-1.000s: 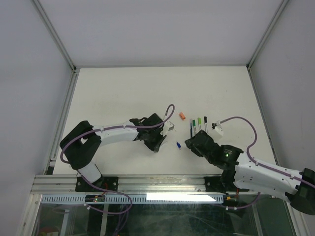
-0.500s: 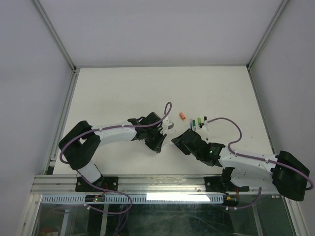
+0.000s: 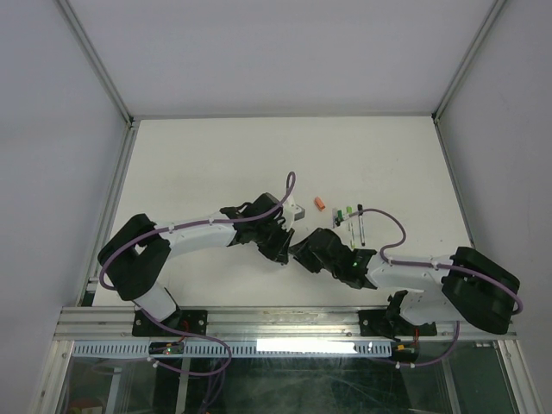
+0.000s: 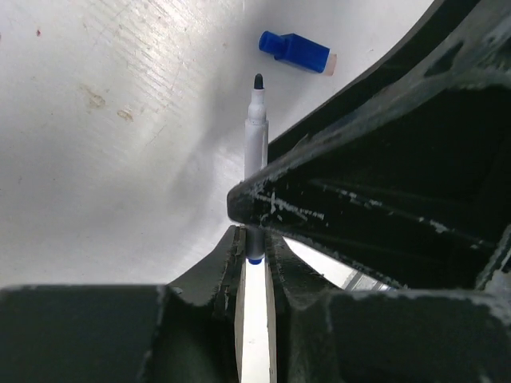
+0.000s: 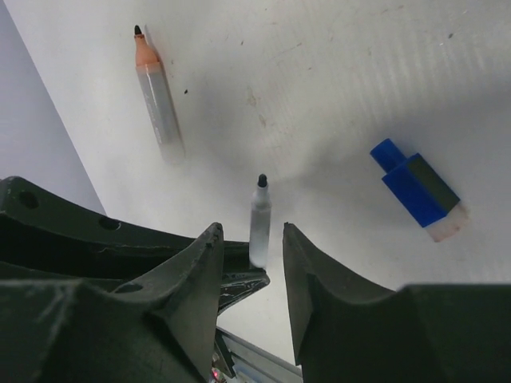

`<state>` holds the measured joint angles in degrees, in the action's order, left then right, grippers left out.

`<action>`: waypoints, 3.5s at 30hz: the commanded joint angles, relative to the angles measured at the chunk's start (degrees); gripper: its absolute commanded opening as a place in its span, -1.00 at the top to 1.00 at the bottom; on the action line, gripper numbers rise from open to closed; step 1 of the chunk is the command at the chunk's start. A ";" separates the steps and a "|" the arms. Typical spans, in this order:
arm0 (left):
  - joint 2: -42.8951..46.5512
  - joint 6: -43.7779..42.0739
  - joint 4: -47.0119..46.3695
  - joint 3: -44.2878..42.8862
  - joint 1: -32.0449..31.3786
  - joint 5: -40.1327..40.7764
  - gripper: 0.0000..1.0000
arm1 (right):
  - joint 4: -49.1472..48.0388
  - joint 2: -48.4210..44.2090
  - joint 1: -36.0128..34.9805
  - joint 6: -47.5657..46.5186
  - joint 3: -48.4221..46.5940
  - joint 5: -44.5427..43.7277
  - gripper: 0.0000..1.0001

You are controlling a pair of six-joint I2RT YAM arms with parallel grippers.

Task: Insert the pens into the pen caps
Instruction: Pick up the pen from the center of the board.

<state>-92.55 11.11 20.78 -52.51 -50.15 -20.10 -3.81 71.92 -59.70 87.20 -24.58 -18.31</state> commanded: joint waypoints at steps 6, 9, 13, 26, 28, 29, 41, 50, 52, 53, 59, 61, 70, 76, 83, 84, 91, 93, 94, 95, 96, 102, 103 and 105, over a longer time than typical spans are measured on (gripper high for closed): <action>2.23 3.35 -5.91 -0.92 0.63 -2.46 0.75 | -7.48 1.71 0.09 2.17 -1.13 4.02 0.57; 2.07 3.25 -6.17 -1.48 0.73 -3.00 0.73 | -7.42 1.75 0.12 1.83 -1.24 4.46 0.78; 3.88 2.52 -6.57 -1.26 2.17 -5.38 0.62 | -6.33 0.62 0.11 -2.38 -1.76 3.60 1.00; 16.08 1.74 -8.00 -4.40 11.03 -17.53 0.21 | 9.05 -21.35 0.29 -32.38 -2.44 -6.98 1.00; 16.20 4.18 -7.93 -8.37 11.63 -16.22 0.20 | 2.66 -26.90 0.29 -41.79 0.33 -2.95 1.00; 16.40 5.10 -7.86 -10.24 11.70 -14.81 0.17 | -0.04 -29.16 0.33 -46.47 1.58 -1.03 1.00; 23.60 8.86 -13.81 -14.81 10.98 -9.46 -0.43 | -5.60 -32.75 0.35 -55.01 -5.77 2.21 1.00; 25.03 8.21 -14.42 -11.00 10.83 -13.97 -0.30 | -0.62 -21.74 0.62 -61.69 -18.87 4.08 1.00; 25.73 7.64 -14.61 -10.22 10.79 -14.02 -0.28 | 1.34 -20.29 1.00 -59.58 -20.76 1.39 1.00; 26.14 7.23 -14.73 -9.83 10.84 -14.30 -0.27 | 2.61 -19.91 1.32 -57.97 -21.52 -0.64 1.00; 27.87 5.98 -15.03 -7.21 10.82 -14.10 -0.23 | 3.69 -20.04 7.56 -49.72 -23.15 3.34 1.00; 27.64 5.70 -15.10 -6.93 10.86 -14.45 -0.21 | 3.90 -19.75 8.52 -48.76 -23.75 5.13 1.00; 25.33 4.79 -15.75 -6.01 10.86 -13.28 -0.03 | -1.98 -19.15 10.38 -48.19 -22.75 15.40 1.00; 24.12 4.59 -16.43 -5.86 10.79 -15.67 0.19 | -4.21 -18.89 10.48 -47.17 -21.83 16.69 1.00; 23.25 4.25 -16.44 -5.77 10.83 -17.21 0.73 | -3.81 -18.75 10.92 -46.71 -21.92 17.15 1.00; 23.15 4.34 -16.52 -5.84 10.81 -17.36 0.81 | -3.91 -18.75 11.00 -46.61 -21.85 17.23 1.00; 23.08 6.34 -17.60 -6.18 10.83 -16.95 1.00 | -3.83 -17.61 11.01 -46.23 -21.31 17.94 0.75; 23.04 6.92 -17.79 -6.36 10.80 -16.44 1.00 | -3.90 -16.83 11.01 -45.90 -21.18 18.56 0.66; 23.12 7.25 -17.91 -6.32 10.80 -16.08 1.00 | -4.15 -16.47 11.01 -45.63 -20.95 18.95 0.64; 23.26 7.53 -17.98 -6.37 10.81 -15.70 1.00 | -4.56 -16.14 11.01 -45.24 -20.62 19.26 0.61; 23.36 7.97 -18.10 -6.29 10.81 -15.08 1.00 | -5.33 -15.93 11.01 -44.87 -20.15 19.41 0.59; 24.47 15.06 -21.64 -3.67 10.82 -12.26 1.00 | -9.97 -15.04 11.00 -41.85 -17.22 20.38 0.57; 24.64 16.21 -22.36 -3.07 10.84 -11.59 1.00 | -10.24 -14.91 11.01 -41.53 -17.14 20.65 0.60; 24.98 18.12 -23.79 -1.78 10.82 -9.81 1.00 | -10.61 -14.57 10.98 -41.12 -17.16 21.37 0.63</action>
<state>-69.49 23.33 5.28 -55.75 -38.96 -33.17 -10.13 56.55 -48.38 43.99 -41.89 -0.60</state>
